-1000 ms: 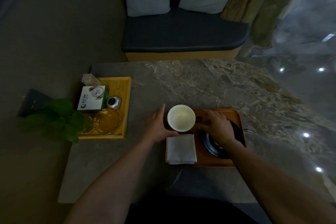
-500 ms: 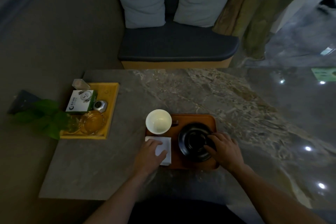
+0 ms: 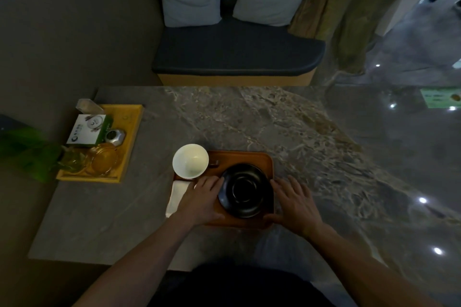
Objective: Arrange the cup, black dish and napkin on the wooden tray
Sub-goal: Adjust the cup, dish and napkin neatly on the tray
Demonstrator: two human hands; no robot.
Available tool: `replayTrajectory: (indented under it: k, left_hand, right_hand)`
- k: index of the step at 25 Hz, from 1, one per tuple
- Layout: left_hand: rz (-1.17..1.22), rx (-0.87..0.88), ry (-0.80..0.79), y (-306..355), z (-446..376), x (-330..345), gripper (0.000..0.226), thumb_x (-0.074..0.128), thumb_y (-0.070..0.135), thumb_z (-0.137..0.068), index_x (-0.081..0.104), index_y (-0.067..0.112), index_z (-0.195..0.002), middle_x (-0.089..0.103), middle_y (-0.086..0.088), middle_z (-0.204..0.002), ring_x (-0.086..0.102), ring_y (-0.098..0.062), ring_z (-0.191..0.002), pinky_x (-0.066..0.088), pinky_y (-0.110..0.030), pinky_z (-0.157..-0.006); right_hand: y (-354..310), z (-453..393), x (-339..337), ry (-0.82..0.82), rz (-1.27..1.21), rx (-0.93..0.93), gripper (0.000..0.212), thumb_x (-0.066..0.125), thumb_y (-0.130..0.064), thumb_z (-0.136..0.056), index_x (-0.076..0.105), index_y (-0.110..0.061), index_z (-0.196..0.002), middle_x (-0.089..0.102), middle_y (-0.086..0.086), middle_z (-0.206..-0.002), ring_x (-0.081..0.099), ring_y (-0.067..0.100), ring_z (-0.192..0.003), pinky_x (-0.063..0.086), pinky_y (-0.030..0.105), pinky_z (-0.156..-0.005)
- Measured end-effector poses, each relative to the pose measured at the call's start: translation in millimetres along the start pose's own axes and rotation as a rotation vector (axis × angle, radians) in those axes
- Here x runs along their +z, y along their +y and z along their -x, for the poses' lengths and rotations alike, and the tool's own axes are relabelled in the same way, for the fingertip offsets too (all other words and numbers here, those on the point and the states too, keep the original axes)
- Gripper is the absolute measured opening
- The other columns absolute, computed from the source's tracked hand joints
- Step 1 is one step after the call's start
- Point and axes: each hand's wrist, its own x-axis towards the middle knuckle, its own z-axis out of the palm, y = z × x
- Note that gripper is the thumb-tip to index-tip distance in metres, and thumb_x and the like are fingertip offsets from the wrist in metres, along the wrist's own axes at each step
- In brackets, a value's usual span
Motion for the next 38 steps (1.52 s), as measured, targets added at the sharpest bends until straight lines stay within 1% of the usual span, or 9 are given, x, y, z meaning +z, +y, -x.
replayTrajectory:
  k: [2, 5, 9, 13, 21, 23, 26, 33, 38]
  left_hand:
    - [-0.035, -0.026, -0.014, 0.7, -1.9, 6.1, 0.113, 0.064, 0.071, -0.067, 0.011, 0.021, -0.154, 0.021, 0.0, -0.158, 0.02, -0.022, -0.143, 0.023, -0.043, -0.114]
    - [0.002, -0.063, -0.022, 1.8, -3.4, 13.1, 0.117, 0.064, 0.074, -0.067, 0.006, 0.021, -0.154, 0.015, 0.0, -0.16, 0.013, -0.021, -0.146, 0.022, -0.044, -0.117]
    - [0.121, -0.129, -0.019, 7.2, -1.8, 20.0, 0.114, 0.064, 0.071, -0.07, 0.003, 0.024, -0.154, 0.014, 0.0, -0.161, 0.016, -0.02, -0.146, 0.023, -0.043, -0.116]
    - [0.178, -0.167, -0.012, 9.3, -1.8, 23.9, 0.112, 0.066, 0.067, -0.073, 0.002, 0.025, -0.154, 0.015, -0.001, -0.161, 0.018, -0.021, -0.146, 0.021, -0.042, -0.117]
    - [0.177, -0.107, 0.001, -2.7, -4.2, 24.0, 0.111, 0.067, 0.065, -0.072, 0.005, 0.026, -0.154, 0.018, 0.001, -0.16, 0.015, -0.02, -0.146, 0.012, -0.043, -0.117]
    - [0.184, -0.101, 0.001, -4.4, -4.1, 23.7, 0.111, 0.067, 0.065, -0.072, 0.004, 0.026, -0.154, 0.018, 0.001, -0.16, 0.014, -0.02, -0.146, 0.01, -0.043, -0.118]
    - [0.187, -0.107, 0.004, -4.2, -2.4, 24.6, 0.109, 0.065, 0.066, -0.073, 0.004, 0.026, -0.154, 0.017, 0.001, -0.161, 0.011, -0.019, -0.147, 0.007, -0.042, -0.118]
    - [0.203, -0.126, 0.027, -2.1, 1.8, 25.2, 0.106, 0.062, 0.066, -0.076, 0.004, 0.025, -0.154, 0.016, 0.001, -0.161, 0.011, -0.018, -0.148, 0.001, -0.04, -0.118]
    - [0.228, -0.146, -0.005, -2.2, -0.1, 24.0, 0.107, 0.064, 0.064, -0.077, 0.001, 0.026, -0.154, 0.012, 0.002, -0.162, 0.008, -0.018, -0.148, 0.003, -0.042, -0.118]
  right_hand:
    - [-1.3, -5.5, 3.0, -0.035, -0.013, -0.001, 0.106, 0.049, -0.077, -0.076, 0.002, -0.025, -0.154, 0.005, 0.002, -0.164, -0.004, 0.031, -0.149, 0.004, 0.056, -0.119]
    - [-3.3, -13.6, 7.6, -0.049, -0.033, 0.02, 0.108, 0.047, -0.079, -0.076, -0.002, -0.024, -0.154, 0.002, 0.002, -0.164, -0.007, 0.033, -0.149, 0.002, 0.058, -0.118]
    - [-3.2, -21.6, 12.6, -0.053, -0.033, 0.022, 0.108, 0.044, -0.082, -0.075, -0.008, -0.027, -0.153, 0.0, 0.003, -0.164, -0.007, 0.033, -0.149, 0.004, 0.057, -0.119]
    - [-2.5, -24.7, 15.7, -0.03, -0.044, 0.016, 0.109, 0.043, -0.084, -0.073, -0.003, -0.027, -0.154, 0.005, 0.004, -0.164, -0.001, 0.033, -0.149, 0.007, 0.056, -0.119]
    - [-14.8, -16.5, 25.5, 0.03, -0.101, 0.051, 0.105, 0.049, -0.08, -0.074, 0.011, -0.024, -0.154, 0.015, 0.007, -0.162, 0.009, 0.035, -0.148, 0.013, 0.058, -0.117]
    - [-15.6, -16.1, 25.5, 0.03, -0.092, 0.065, 0.105, 0.048, -0.081, -0.073, 0.009, -0.025, -0.154, 0.013, 0.006, -0.163, 0.007, 0.034, -0.148, 0.011, 0.057, -0.117]
    - [-15.2, -17.7, 22.6, 0.008, -0.073, 0.068, 0.105, 0.043, -0.082, -0.075, 0.001, -0.028, -0.154, 0.007, 0.005, -0.163, 0.001, 0.033, -0.149, 0.006, 0.056, -0.118]
    - [-17.9, -22.2, 13.7, -0.018, -0.06, 0.074, 0.102, 0.05, -0.074, -0.079, -0.006, -0.03, -0.153, 0.006, 0.009, -0.162, 0.0, 0.035, -0.147, 0.007, 0.058, -0.118]
    - [-18.9, -21.2, 17.8, 0.0, -0.093, 0.092, 0.103, 0.054, -0.073, -0.078, -0.004, -0.033, -0.153, 0.008, 0.007, -0.162, 0.003, 0.034, -0.147, 0.011, 0.059, -0.117]
